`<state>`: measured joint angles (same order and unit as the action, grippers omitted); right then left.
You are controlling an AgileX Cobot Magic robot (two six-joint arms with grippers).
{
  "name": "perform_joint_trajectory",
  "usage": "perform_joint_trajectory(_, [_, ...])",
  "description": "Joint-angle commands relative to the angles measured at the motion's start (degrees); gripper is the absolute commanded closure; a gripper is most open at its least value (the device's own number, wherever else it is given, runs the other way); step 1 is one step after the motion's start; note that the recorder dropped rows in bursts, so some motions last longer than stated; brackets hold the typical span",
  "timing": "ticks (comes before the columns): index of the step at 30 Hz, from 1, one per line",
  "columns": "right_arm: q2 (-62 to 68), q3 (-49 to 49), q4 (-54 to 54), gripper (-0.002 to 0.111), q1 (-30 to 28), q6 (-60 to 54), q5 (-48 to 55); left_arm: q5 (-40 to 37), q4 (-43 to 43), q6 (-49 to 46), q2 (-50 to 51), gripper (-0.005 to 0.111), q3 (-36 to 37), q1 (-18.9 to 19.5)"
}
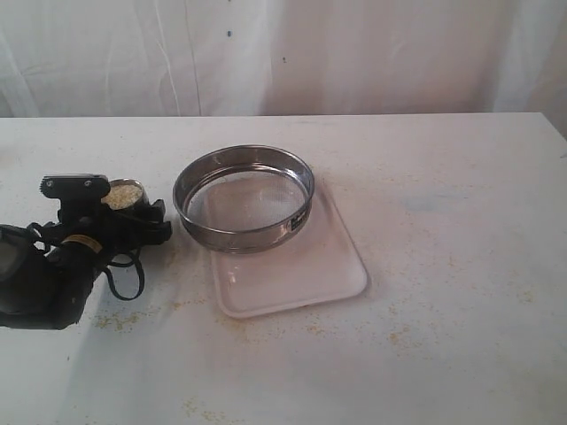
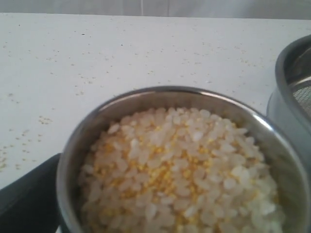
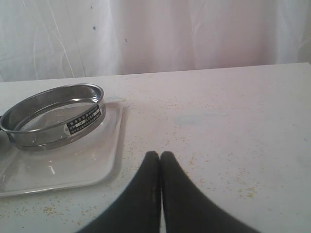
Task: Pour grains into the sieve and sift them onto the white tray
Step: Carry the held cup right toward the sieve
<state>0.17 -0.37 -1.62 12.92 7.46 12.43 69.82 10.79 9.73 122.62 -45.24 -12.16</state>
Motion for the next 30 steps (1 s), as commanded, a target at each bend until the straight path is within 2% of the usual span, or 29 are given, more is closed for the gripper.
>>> perform_joint_trajectory(1, [-0.2,0.4,-0.1,0.108,-0.4,0.2,0.1,0.1,0.2,0.5,0.1,0.012,-0.2,0.6])
perform_joint_trajectory(9, [-0.2,0.4,-0.1,0.108,-0.4,0.2,0.1,0.1,-1.0,0.8,0.1,0.013,-0.3,1.7])
perform_joint_trajectory(11, [-0.2,0.4,-0.1,0.108,-0.4,0.2,0.0,0.1,-1.0,0.8,0.1,0.02,-0.3,1.7])
perform_joint_trajectory(13, [-0.2,0.4,-0.1,0.108,-0.4,0.2,0.0,0.1,-1.0,0.8,0.1,0.037,-0.3,1.7])
perform_joint_trajectory(14, [-0.2,0.4,-0.1,0.108,-0.4,0.2,0.0,0.1,-1.0,0.8,0.1,0.064,-0.3,1.7])
perform_joint_trajectory(15, [-0.2,0.4,-0.1,0.108,-0.4,0.2,0.0,0.1,-1.6,0.8,0.1,0.081,-0.3,1.7])
perform_joint_trajectory(16, [-0.2,0.4,-0.1,0.108,-0.4,0.2,0.0,0.1,-2.5,0.8,0.1,0.107,-0.3,1.7])
perform_joint_trajectory(30, [-0.2,0.4,-0.1,0.108,-0.4,0.2,-0.1,0.1,-5.5,-0.7,-2.3,0.107,3.7,1.6])
